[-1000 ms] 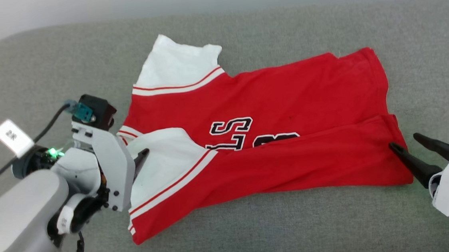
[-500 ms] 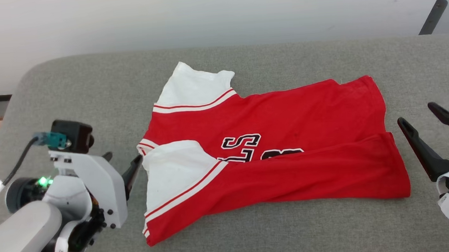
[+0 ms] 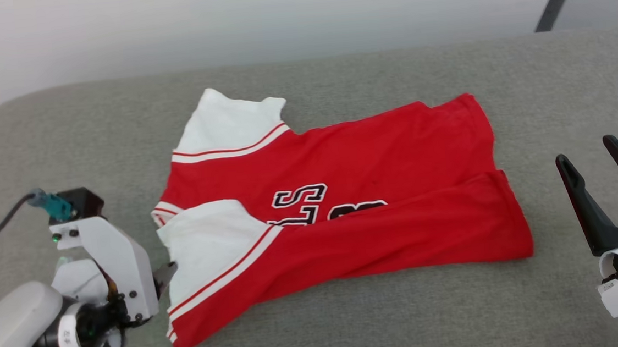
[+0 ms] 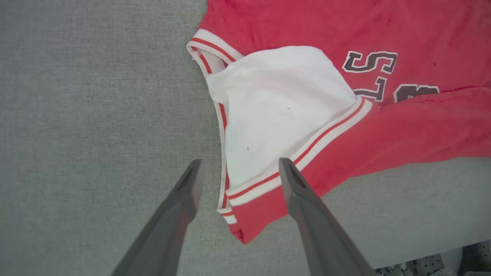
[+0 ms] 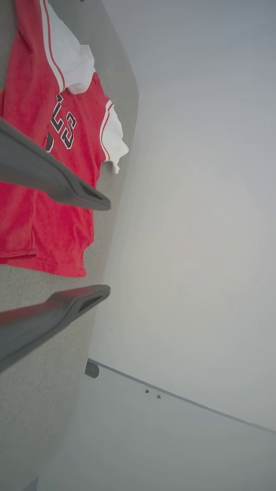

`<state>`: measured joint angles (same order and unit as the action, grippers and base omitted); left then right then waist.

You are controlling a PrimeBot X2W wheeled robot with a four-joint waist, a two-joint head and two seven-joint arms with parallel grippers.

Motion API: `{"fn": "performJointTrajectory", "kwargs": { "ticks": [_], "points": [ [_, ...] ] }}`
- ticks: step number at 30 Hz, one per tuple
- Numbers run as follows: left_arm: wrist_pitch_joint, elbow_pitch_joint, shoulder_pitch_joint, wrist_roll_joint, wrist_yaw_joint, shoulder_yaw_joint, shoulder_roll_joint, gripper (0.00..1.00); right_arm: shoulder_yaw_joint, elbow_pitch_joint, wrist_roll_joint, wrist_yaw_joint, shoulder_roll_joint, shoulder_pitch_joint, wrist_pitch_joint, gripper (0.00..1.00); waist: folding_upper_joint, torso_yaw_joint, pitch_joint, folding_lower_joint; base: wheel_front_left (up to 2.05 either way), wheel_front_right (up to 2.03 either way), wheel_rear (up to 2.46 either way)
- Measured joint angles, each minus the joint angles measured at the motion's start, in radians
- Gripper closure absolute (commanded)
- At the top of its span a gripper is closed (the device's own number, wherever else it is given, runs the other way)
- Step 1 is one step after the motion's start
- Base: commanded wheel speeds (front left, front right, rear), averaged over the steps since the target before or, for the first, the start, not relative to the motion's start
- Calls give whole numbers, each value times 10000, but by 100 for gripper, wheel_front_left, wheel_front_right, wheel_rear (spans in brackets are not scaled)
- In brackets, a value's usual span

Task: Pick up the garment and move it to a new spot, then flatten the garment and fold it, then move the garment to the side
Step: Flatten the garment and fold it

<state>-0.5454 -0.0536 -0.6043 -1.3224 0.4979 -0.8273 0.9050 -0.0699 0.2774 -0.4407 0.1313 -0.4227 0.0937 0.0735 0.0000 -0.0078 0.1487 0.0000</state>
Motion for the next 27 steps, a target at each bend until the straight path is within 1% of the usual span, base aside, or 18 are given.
{"fn": "performJointTrajectory", "kwargs": {
  "ticks": [6,10,13,18,19,20,22,23,24,27],
  "points": [
    [-1099,529,-83,-604,441,-73,-33,0,372,138,77,0,493,-199,-46,0,0,-449,248,0,0,0,0],
    [-1814,953,-123,-834,777,-209,65,0,491,186,73,-2,702,-220,-104,0,0,-703,499,0,0,0,0],
    [-2127,1237,-124,-997,934,-263,81,0,589,217,38,-2,821,-214,-134,0,0,-867,705,0,0,0,0],
    [-2383,1720,-107,-1310,1057,-188,-13,0,656,224,-21,0,941,-194,-196,0,0,-1079,1024,0,0,0,0],
    [-2429,1824,-104,-1390,1103,-140,-42,5,658,226,-25,0,961,-184,-203,0,0,-1109,1077,0,0,0,0],
    [-2472,1908,-103,-1465,1137,-92,-58,16,658,224,-61,-2,982,-181,-203,0,0,-1135,1124,0,0,0,0],
    [-2552,2025,-88,-1622,1175,-33,-86,40,654,222,-102,0,1028,-152,-194,0,0,-1174,1206,0,0,0,0],
    [-2556,2046,-87,-1661,1179,-12,-105,56,654,222,-109,-2,1034,-130,-192,0,0,-1187,1238,-1,0,0,0],
    [-2566,2046,-88,-1684,1097,15,-136,100,660,222,-111,-2,1034,-120,-188,0,0,-1191,1265,0,0,0,0],
    [-2533,2104,-94,-1764,907,81,-201,100,694,215,-153,-2,1072,-110,-109,0,0,-1144,1295,0,0,0,0]
  ]
}}
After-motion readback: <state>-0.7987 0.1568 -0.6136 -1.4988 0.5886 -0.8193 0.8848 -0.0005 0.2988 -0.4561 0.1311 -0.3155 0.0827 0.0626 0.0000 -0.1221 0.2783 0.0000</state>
